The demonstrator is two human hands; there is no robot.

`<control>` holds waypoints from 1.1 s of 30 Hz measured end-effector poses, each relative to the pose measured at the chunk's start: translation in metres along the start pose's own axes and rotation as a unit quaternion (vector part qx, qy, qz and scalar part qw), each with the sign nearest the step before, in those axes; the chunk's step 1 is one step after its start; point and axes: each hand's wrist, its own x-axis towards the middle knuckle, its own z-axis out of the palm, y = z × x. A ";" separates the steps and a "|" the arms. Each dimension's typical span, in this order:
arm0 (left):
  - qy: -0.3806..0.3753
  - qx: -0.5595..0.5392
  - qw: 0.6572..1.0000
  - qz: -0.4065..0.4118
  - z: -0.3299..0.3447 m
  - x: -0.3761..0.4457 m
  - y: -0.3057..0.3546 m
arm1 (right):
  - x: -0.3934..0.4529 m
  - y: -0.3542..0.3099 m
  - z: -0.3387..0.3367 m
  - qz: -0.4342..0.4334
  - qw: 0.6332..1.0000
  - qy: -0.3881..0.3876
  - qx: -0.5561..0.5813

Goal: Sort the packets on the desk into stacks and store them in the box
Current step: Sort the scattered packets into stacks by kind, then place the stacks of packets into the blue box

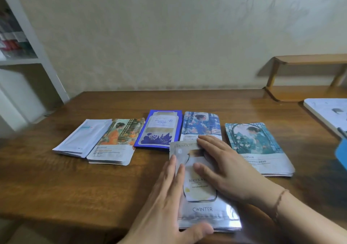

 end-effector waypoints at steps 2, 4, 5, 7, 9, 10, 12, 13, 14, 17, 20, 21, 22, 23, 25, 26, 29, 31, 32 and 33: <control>-0.014 -0.030 0.999 -0.007 -0.001 -0.001 0.001 | 0.000 -0.001 0.003 0.004 1.000 0.013 0.019; -0.005 -0.099 0.995 -0.018 0.000 -0.006 0.001 | -0.002 -0.003 0.002 0.026 0.998 0.024 0.057; 0.008 -0.178 0.983 -0.035 -0.003 -0.009 0.004 | -0.006 -0.006 -0.001 0.057 0.993 0.047 0.095; 0.033 -0.416 0.904 -0.096 -0.017 -0.012 0.010 | -0.018 -0.013 -0.012 0.151 0.941 0.124 0.277; 0.033 -0.640 0.747 -0.177 -0.028 -0.012 0.010 | -0.034 -0.019 -0.019 0.224 0.789 0.152 0.551; 0.033 -0.702 0.685 -0.192 -0.033 -0.011 0.008 | -0.042 -0.021 -0.019 0.245 0.723 0.136 0.632; 0.019 -0.743 0.639 -0.198 -0.041 -0.010 0.006 | -0.051 -0.024 -0.013 0.277 0.661 0.081 0.693; 0.017 -0.753 0.626 -0.201 -0.044 -0.010 0.008 | -0.051 -0.028 -0.011 0.287 0.647 0.061 0.704; 0.014 -0.760 0.617 -0.205 -0.045 -0.011 0.009 | -0.050 -0.032 -0.008 0.292 0.634 0.052 0.714; 0.019 -0.751 0.621 -0.222 -0.046 -0.013 0.007 | -0.046 -0.045 -0.006 0.304 0.641 0.055 0.703; 0.037 -0.744 0.631 -0.217 -0.050 -0.017 -0.001 | -0.041 -0.067 -0.003 0.298 0.641 0.029 0.706; 0.043 -0.740 0.633 -0.224 -0.052 -0.019 -0.005 | -0.039 -0.072 0.002 0.295 0.636 0.023 0.713; 0.048 -0.735 0.636 -0.232 -0.056 -0.021 -0.010 | -0.037 -0.076 0.005 0.297 0.633 0.019 0.715; 0.049 -0.728 0.641 -0.240 -0.059 -0.023 -0.014 | -0.035 -0.081 0.008 0.298 0.633 0.017 0.714; 0.059 -0.719 0.642 -0.259 -0.061 -0.022 -0.017 | -0.033 -0.082 0.013 0.292 0.649 0.011 0.702; 0.076 -0.720 0.636 -0.266 -0.062 -0.020 -0.016 | -0.033 -0.081 0.013 0.289 0.665 0.005 0.688; 0.187 -0.689 0.652 -0.256 -0.058 -0.002 -0.015 | -0.042 -0.067 0.001 0.289 0.723 0.059 0.625; 0.213 -0.671 0.677 -0.217 -0.060 0.022 0.000 | -0.048 -0.053 -0.018 0.256 0.750 0.108 0.600; 0.210 -0.663 0.692 -0.193 -0.064 0.038 0.010 | -0.049 -0.046 -0.032 0.239 0.750 0.140 0.601; 0.181 -0.660 0.711 -0.161 -0.070 0.057 0.020 | -0.049 -0.036 -0.047 0.218 0.749 0.161 0.604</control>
